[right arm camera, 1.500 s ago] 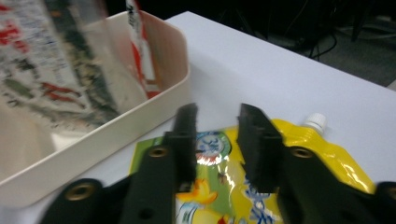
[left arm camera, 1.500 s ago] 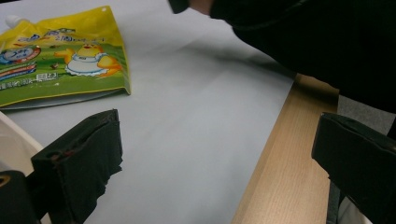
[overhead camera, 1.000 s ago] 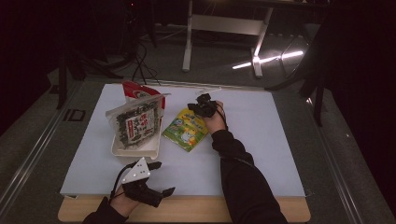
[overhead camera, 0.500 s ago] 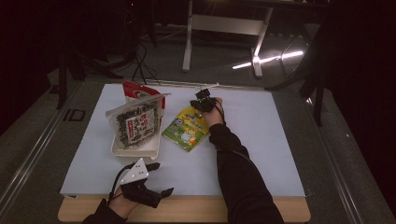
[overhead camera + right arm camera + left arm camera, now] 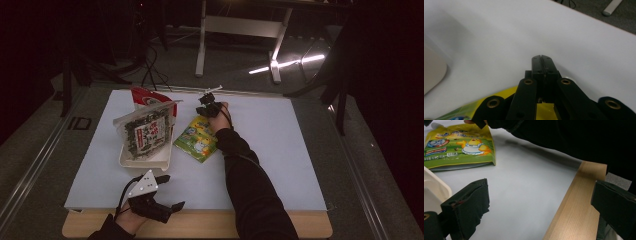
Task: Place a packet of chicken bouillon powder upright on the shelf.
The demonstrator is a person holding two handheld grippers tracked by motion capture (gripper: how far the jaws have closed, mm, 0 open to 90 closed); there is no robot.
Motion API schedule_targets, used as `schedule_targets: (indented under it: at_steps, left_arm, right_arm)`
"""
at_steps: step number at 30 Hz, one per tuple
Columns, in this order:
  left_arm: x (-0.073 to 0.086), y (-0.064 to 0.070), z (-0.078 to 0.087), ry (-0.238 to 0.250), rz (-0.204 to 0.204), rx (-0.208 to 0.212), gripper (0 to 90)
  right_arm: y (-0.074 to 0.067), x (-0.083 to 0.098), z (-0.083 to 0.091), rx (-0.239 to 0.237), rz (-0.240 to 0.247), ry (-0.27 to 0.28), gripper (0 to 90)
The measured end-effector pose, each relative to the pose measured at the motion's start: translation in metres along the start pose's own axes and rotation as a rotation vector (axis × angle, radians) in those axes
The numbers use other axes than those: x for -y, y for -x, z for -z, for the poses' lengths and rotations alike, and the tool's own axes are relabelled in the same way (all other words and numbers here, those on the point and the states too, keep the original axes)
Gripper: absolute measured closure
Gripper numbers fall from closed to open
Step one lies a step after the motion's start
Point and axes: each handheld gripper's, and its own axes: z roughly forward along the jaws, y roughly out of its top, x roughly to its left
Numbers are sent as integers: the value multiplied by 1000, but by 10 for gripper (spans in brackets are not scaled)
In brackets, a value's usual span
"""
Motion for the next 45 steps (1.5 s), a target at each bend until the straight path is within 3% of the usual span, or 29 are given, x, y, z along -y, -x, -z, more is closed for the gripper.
schedule_targets:
  at_steps: [4,8,20,27,28,30,31,34,36,40,45]
  left_arm:
    - [1,-1,0,-1,2,1,28]
    - [1,-1,0,-5,2,0,28]
    - [2,1,-4,-18,-4,6,28]
    - [1,1,-5,-17,-3,5,28]
    - [1,0,-5,-15,-3,6,28]
    - [1,0,-5,-14,-3,4,28]
    - [1,0,-5,-14,-3,4,28]
    - [1,0,-4,-14,-6,4,28]
    - [0,0,-4,-12,-5,2,28]
    - [0,0,-3,-8,-8,-1,28]
    - [-1,-1,-4,-9,-11,-1,28]
  right_arm:
    - [-1,3,-10,28,19,-50,900]
    - [0,5,-12,23,5,-45,900]
    - [-2,16,-2,-48,-5,-59,900]
    - [-15,22,5,-84,30,-92,900]
    - [-34,21,10,-138,63,-74,900]
    - [-46,21,11,-183,63,-66,900]
    - [-46,21,11,-183,63,-66,900]
    - [-66,23,9,-212,101,-89,900]
    - [-71,25,7,-215,115,-103,900]
    - [-72,30,6,-221,87,-117,900]
    - [-78,38,15,-230,116,-130,900]
